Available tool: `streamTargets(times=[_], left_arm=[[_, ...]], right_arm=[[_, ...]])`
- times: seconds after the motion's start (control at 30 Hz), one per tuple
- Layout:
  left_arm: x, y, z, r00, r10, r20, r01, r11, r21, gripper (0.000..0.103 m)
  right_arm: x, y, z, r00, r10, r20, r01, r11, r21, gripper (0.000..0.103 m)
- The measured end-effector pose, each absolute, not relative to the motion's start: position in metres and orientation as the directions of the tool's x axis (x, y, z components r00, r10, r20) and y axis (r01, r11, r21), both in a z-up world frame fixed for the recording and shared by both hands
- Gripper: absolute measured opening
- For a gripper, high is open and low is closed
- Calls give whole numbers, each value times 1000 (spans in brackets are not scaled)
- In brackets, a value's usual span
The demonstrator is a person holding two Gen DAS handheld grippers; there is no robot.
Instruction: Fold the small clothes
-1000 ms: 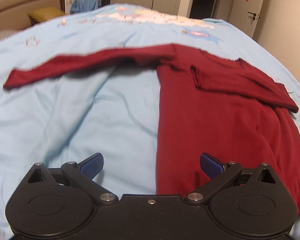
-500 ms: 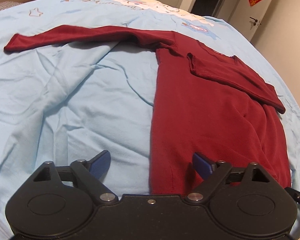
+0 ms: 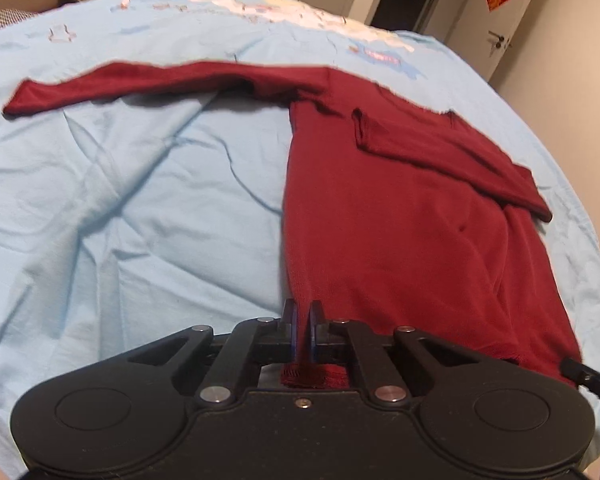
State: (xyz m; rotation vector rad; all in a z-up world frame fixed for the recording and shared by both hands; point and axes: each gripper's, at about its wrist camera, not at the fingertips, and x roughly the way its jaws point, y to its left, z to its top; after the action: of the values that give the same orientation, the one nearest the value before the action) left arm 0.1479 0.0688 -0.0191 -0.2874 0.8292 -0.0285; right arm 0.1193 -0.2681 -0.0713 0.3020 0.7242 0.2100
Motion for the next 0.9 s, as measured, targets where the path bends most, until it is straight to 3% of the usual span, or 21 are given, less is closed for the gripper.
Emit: streamTargets(times=[0.37,0.63,0.77,0.9], left_arm=[[100,66,24,732,-143,-666,-54,962,-266,3],[43,64,4,659,-195,-726,-65,947,-314,3],[41,72,-12,647,-223,-729,-98,924,-370,4],[47,71,-12,652,-214,-727,-84,933,-350,5]], right_arm=[[82,-317,-7,826,200,-527,-98,972,216,5],[31,-330,-2,783,154,-602,-100,987,124,5],[16,-331,-17,758,144,-636,-82,989,127,5],[18,-326,-29,751,138,-646,-81,990,118,5]])
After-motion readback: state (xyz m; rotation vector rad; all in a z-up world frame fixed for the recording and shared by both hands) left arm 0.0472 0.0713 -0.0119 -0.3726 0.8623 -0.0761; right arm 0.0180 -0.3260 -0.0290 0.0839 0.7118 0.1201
